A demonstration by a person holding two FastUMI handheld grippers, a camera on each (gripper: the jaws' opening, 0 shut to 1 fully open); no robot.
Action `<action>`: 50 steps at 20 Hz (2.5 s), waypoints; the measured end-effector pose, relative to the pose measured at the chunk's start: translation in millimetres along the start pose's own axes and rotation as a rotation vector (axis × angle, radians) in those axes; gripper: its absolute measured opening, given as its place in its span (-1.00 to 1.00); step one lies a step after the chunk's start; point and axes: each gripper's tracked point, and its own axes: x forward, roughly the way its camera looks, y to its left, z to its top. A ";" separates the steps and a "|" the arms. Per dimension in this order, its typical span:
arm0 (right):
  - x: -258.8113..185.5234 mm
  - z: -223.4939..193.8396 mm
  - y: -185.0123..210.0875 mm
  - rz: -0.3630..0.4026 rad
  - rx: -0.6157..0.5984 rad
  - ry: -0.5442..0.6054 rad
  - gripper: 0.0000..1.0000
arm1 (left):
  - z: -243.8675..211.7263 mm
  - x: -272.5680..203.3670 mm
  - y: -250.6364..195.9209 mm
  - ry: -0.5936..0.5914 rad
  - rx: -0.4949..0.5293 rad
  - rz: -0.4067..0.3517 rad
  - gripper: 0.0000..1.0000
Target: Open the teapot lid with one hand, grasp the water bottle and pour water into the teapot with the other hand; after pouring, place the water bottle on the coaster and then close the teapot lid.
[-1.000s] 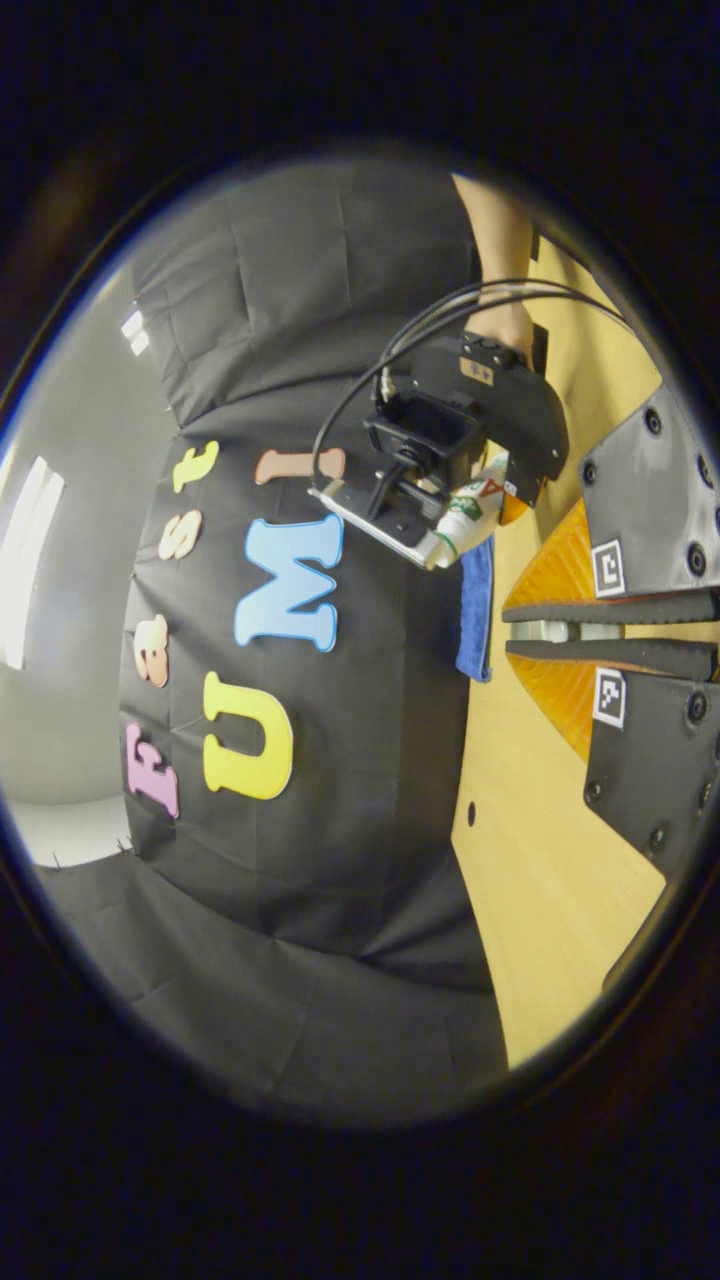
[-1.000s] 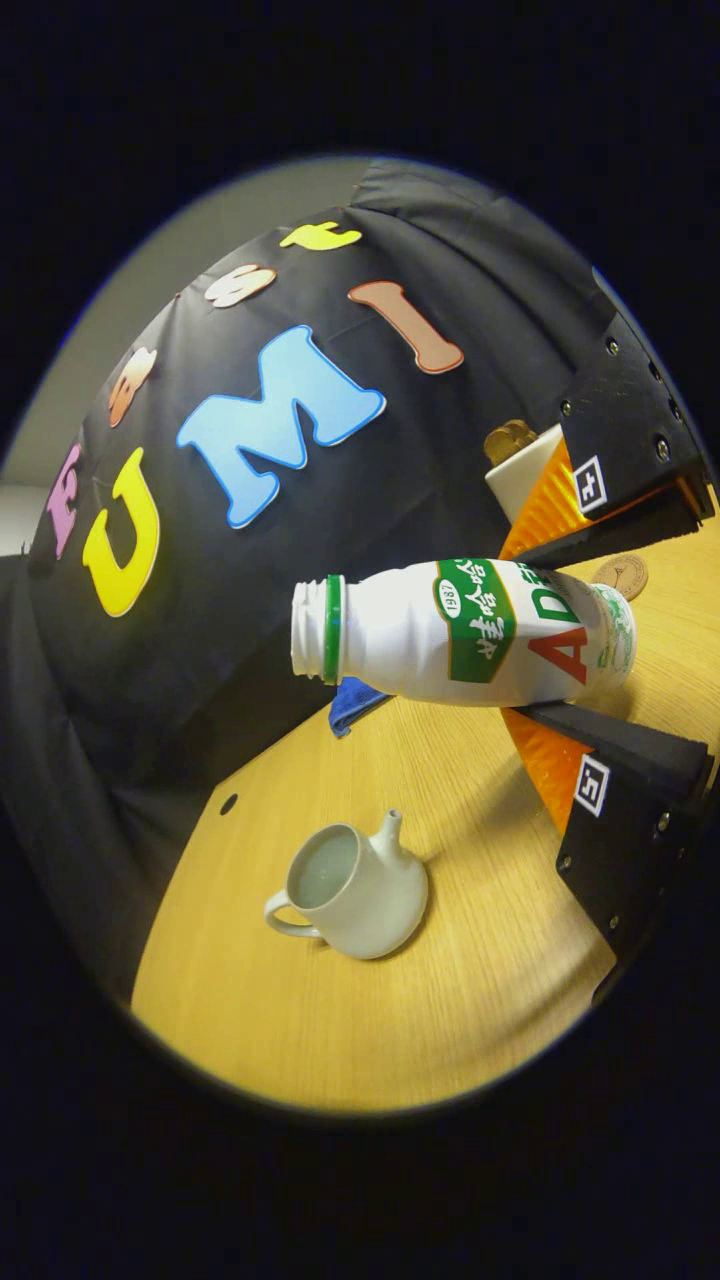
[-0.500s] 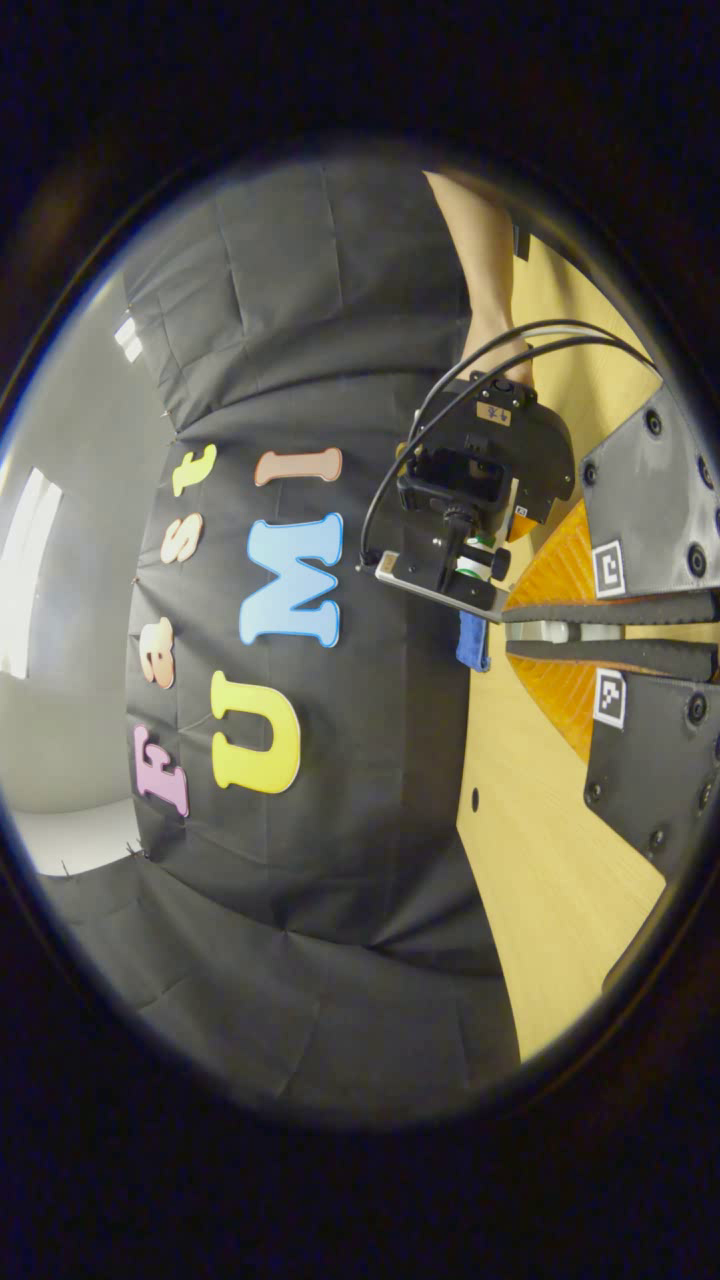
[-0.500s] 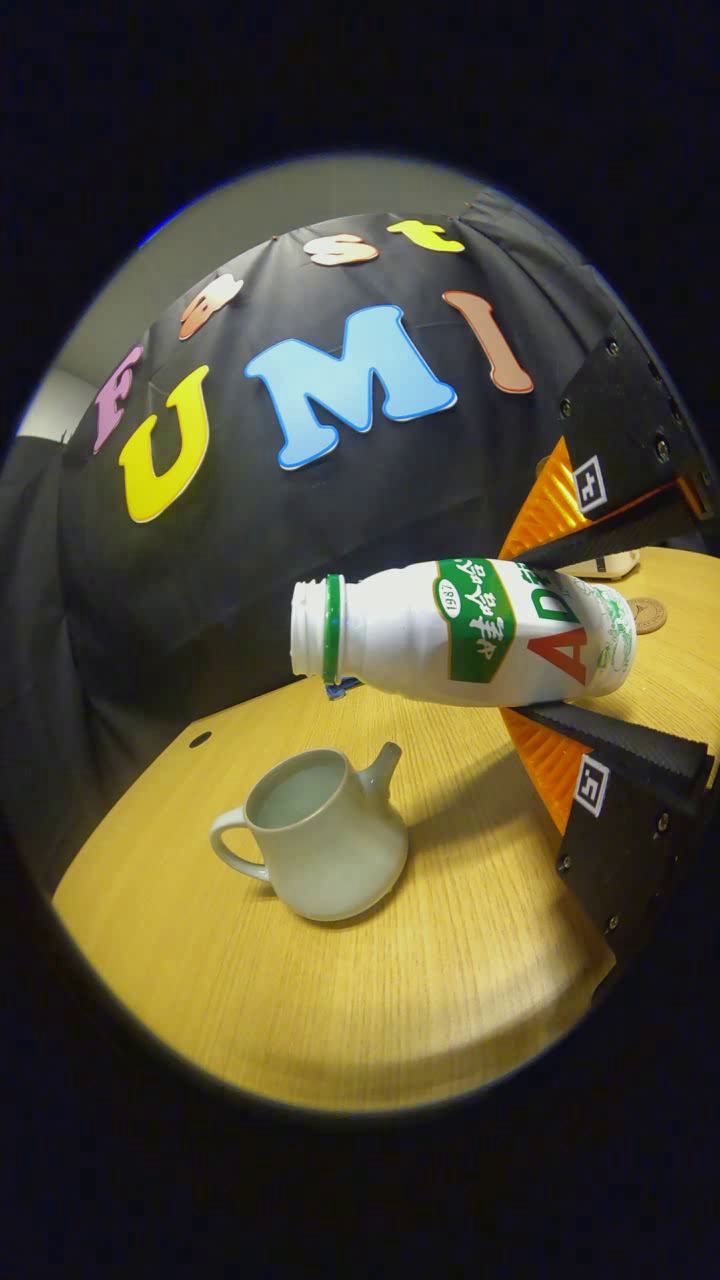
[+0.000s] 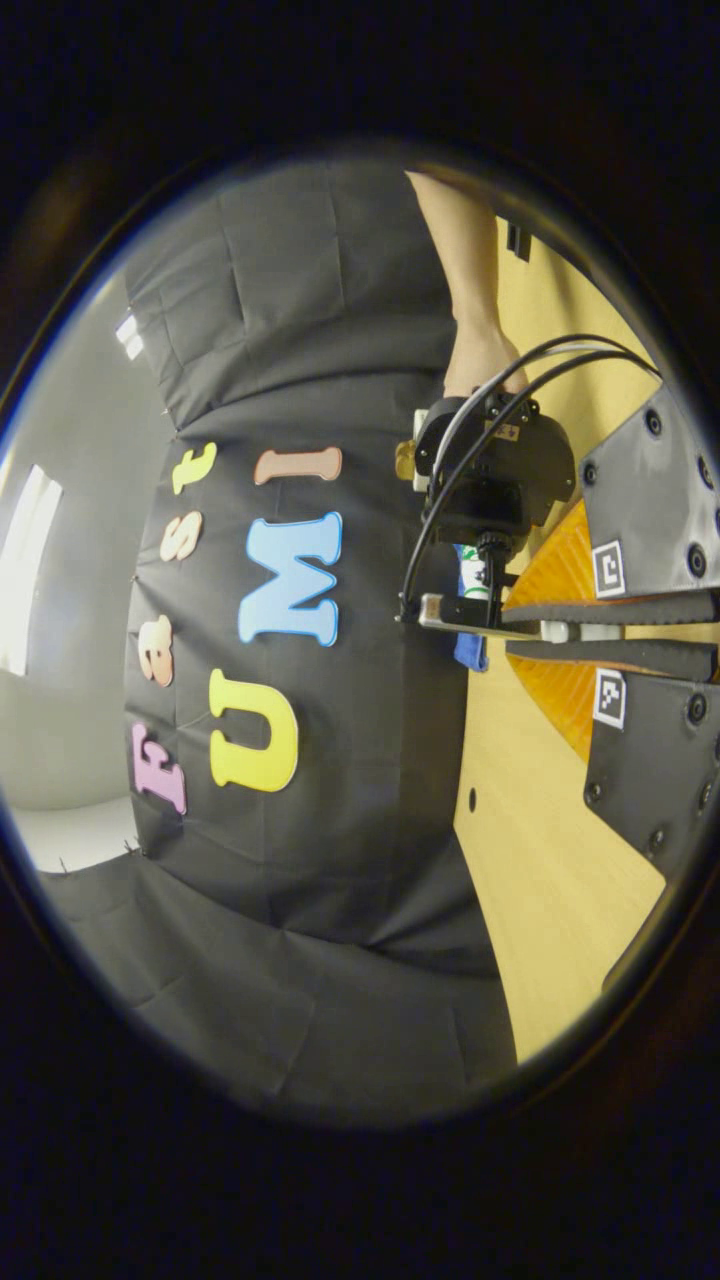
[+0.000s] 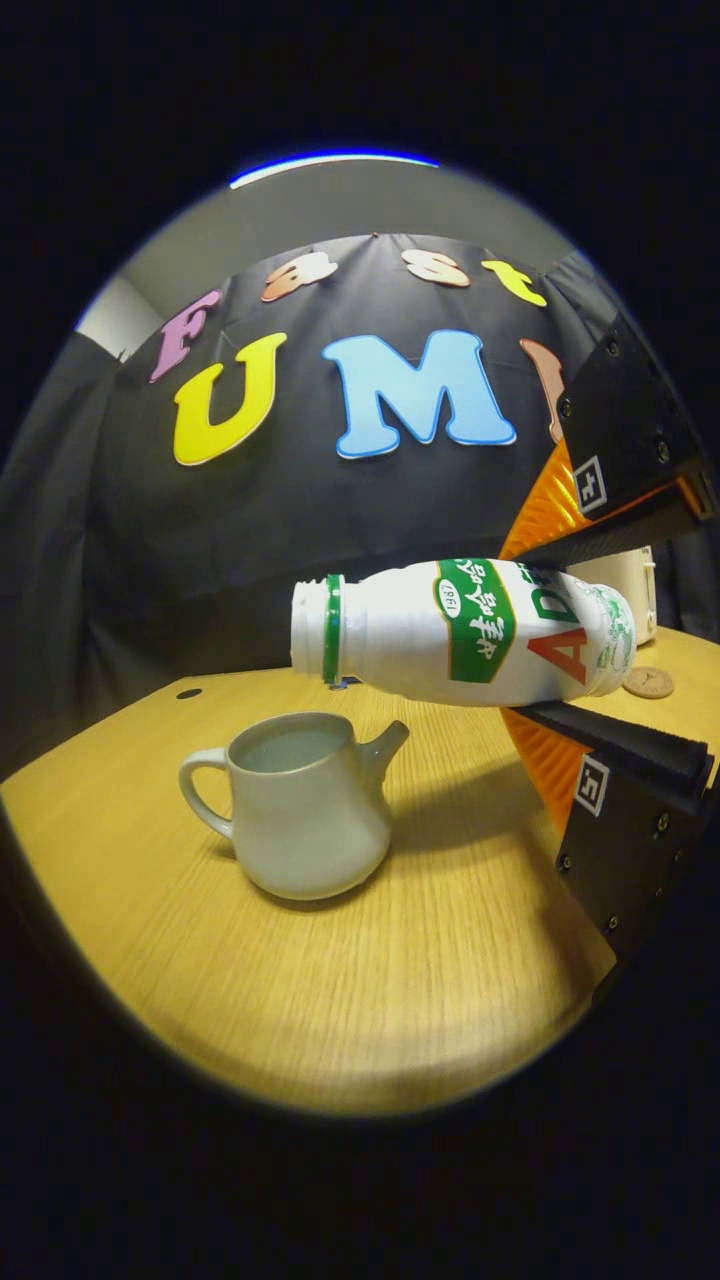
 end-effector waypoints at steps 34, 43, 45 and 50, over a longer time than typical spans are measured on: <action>-7.7 7.2 -32.3 -0.166 -0.484 -0.030 0.45 | -5.3 -2.3 7.1 0.013 0.030 0.016 -0.68; -8.5 22.4 -47.4 -0.195 -0.558 -0.058 0.44 | -6.9 -2.5 7.9 0.024 0.028 0.014 -0.68; -7.3 24.8 -48.2 -0.196 -0.575 -0.061 0.44 | -6.2 -2.4 6.8 0.023 0.032 0.013 -0.74; -6.9 33.4 -51.0 -0.204 -0.621 -0.071 0.45 | -4.1 -4.3 10.7 0.017 0.031 0.019 -0.68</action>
